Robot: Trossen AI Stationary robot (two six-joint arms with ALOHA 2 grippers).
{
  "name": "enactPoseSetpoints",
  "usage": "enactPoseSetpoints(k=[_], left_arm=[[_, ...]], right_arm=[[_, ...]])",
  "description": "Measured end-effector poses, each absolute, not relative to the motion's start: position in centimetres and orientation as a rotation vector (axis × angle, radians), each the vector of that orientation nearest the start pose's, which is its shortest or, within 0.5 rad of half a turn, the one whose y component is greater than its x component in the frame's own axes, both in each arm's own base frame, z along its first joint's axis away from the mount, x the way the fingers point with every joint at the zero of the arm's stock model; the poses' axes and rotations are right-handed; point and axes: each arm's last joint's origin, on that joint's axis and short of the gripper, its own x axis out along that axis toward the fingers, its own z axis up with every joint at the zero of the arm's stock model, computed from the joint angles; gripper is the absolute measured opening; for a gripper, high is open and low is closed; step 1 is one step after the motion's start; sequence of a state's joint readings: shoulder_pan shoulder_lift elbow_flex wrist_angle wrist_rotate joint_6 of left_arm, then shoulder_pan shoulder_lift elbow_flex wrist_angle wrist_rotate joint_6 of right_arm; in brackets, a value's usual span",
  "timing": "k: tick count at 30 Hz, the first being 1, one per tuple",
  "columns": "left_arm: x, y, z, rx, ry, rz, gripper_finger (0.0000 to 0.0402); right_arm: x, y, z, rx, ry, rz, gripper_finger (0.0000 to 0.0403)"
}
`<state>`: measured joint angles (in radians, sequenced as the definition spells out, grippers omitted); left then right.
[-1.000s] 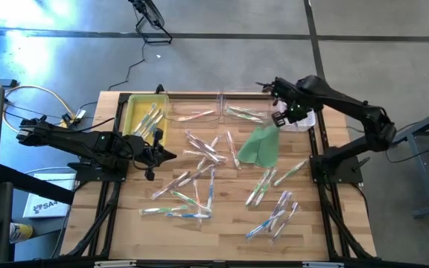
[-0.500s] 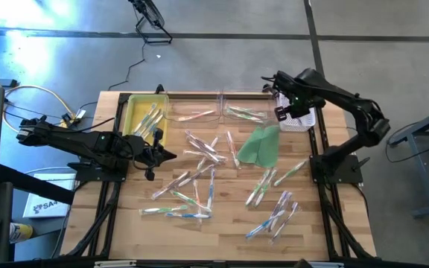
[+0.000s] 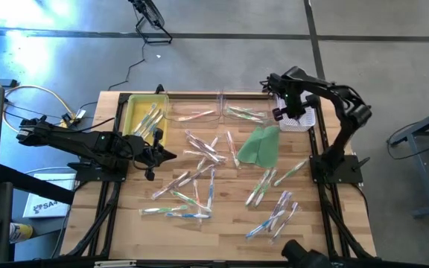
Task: Pick & Place Toothbrushes
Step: Put the purple toothbrush into the white bin, then put the orange toothbrush into the left transparent bin
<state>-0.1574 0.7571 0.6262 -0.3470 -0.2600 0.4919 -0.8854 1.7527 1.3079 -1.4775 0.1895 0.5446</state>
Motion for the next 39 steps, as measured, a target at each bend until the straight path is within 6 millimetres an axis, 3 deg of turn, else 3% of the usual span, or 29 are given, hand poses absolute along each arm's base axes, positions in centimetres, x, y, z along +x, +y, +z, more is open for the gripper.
enactPoseSetpoints(k=[4, 16, 28, 32, 39], left_arm=[[16.3, -1.8, 26.8, 0.581, 0.485, -0.017, 0.0010], [16.3, -1.8, 26.8, 0.581, 0.485, -0.016, 0.0010], [16.3, -1.8, 26.8, 0.582, 0.485, -0.017, 0.0010], [16.3, -1.8, 26.8, 0.582, 0.486, -0.017, 0.0010], [16.3, -1.8, 26.8, 0.582, 0.486, -0.017, 0.0010]], right_arm=[[17.5, -22.6, 21.7, 0.940, 1.696, -1.290, 0.0014], [17.6, -22.6, 21.6, 0.917, 1.705, -1.247, 0.0096], [17.7, -21.7, 22.1, 0.952, 1.748, -1.151, 0.0028], [18.1, -20.9, 23.0, 0.921, 1.714, -1.104, 0.0006], [19.3, -19.2, 25.5, 0.825, 1.579, -1.066, 0.0005]])
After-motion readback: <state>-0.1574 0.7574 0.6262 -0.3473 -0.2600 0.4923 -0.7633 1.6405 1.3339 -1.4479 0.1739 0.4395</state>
